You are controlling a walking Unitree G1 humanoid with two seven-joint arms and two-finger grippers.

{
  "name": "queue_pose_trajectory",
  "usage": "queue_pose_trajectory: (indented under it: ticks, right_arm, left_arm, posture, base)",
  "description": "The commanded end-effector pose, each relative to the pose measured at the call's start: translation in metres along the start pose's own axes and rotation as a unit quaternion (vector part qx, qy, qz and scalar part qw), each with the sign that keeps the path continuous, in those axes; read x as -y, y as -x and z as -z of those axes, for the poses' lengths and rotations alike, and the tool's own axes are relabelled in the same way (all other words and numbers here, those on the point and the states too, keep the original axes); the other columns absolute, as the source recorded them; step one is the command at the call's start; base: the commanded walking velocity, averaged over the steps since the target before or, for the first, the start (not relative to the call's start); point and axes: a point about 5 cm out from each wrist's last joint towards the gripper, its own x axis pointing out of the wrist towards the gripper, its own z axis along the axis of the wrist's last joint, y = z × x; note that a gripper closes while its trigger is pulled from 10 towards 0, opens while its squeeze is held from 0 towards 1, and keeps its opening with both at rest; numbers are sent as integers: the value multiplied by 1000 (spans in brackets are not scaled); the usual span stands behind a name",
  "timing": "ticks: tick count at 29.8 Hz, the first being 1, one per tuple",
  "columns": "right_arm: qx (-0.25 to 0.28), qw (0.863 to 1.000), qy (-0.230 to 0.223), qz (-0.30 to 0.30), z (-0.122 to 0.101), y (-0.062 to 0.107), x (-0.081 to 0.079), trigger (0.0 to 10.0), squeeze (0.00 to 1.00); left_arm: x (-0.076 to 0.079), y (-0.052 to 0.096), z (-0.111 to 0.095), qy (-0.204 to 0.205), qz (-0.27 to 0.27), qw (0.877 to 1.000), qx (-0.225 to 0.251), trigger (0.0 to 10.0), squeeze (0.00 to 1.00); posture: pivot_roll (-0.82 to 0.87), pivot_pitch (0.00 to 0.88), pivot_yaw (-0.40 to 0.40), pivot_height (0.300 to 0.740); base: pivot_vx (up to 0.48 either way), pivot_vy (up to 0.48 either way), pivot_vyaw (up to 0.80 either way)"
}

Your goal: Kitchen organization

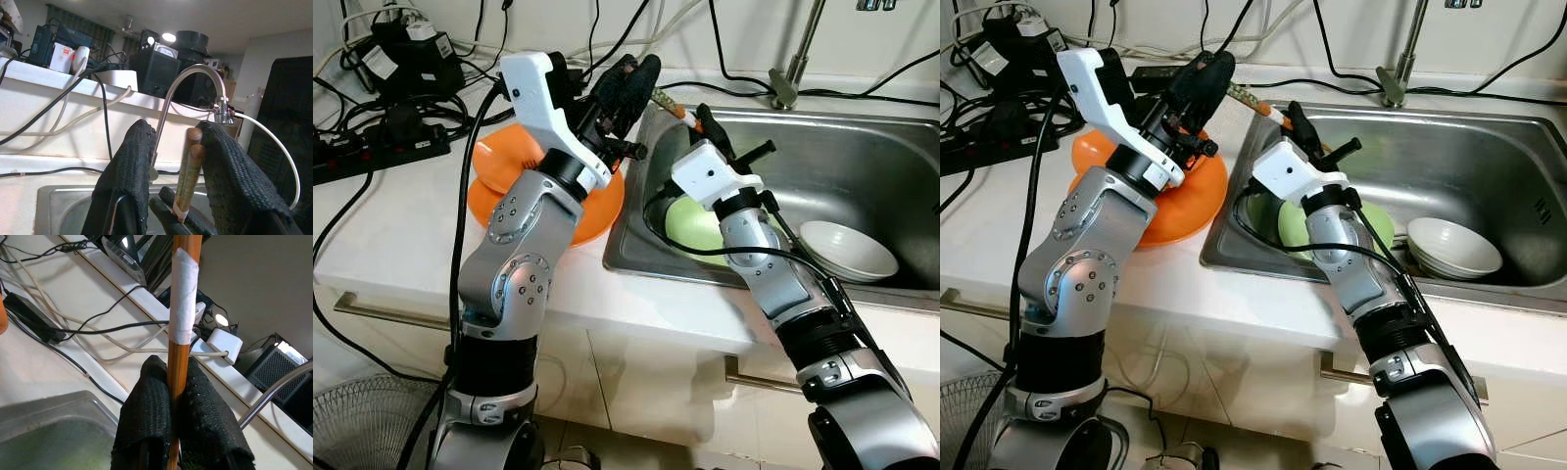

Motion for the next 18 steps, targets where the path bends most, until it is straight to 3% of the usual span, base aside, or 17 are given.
queue_pose_trajectory:
  ticks: [1,11,12,13,14,15,18]
  right_arm:
    - [-9,1000,-9,14,1,-5,4,0,0]
    - [-47,998,-18,38,11,-14,16,0,0]
    - [-53,998,-18,43,13,-16,18,0,0]
    - [-60,997,-21,49,15,-18,21,39,0]
    - [-66,996,-24,53,16,-19,22,3961,0]
    - [-74,995,-30,59,18,-20,24,9765,0]
    - [-100,991,-52,75,26,-23,32,10000,0]
  left_arm:
    - [0,2,2,8,6,1000,-7,10000,1000]
    - [2,5,4,-5,24,999,-20,10000,1000]
    - [2,5,4,-8,23,999,-23,10000,35]
    - [1,6,5,-10,21,999,-24,10000,0]
    - [0,6,5,-11,19,999,-25,10000,0]
    - [-1,7,6,-11,18,999,-26,10000,0]
    - [-4,9,5,-16,13,999,-30,10000,0]
  posture:
    - [150,53,97,740]
    - [151,50,94,740]
    - [151,50,94,740]
    - [151,50,94,740]
    - [152,46,91,740]
    - [154,44,89,740]
    - [156,43,88,740]
  base:
    - [0,0,0]
    - [0,0,0]
    - [0,0,0]
    - [0,0,0]
    - [0,0,0]
    - [0,0,0]
    - [0,0,0]
